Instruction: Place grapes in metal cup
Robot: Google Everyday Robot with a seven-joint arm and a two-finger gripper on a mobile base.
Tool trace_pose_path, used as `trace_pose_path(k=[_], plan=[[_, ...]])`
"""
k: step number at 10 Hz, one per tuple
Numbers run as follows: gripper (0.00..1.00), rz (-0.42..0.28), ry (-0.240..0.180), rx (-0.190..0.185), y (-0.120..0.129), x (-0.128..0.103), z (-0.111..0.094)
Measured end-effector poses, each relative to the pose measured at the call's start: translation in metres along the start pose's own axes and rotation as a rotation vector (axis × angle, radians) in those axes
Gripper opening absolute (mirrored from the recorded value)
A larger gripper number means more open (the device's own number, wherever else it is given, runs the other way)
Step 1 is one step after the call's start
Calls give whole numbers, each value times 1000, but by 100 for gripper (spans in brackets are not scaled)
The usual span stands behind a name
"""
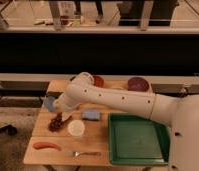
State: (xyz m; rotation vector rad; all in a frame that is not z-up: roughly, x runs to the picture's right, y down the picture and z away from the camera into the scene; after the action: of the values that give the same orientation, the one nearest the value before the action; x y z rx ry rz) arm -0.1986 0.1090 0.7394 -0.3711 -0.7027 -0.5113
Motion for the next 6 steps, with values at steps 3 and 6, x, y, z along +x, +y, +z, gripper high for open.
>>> trace_pose_path(k=[3,6], plan=[[80,0,-13,-15,1,0,5],[80,19,-18,-42,1,-3,15]])
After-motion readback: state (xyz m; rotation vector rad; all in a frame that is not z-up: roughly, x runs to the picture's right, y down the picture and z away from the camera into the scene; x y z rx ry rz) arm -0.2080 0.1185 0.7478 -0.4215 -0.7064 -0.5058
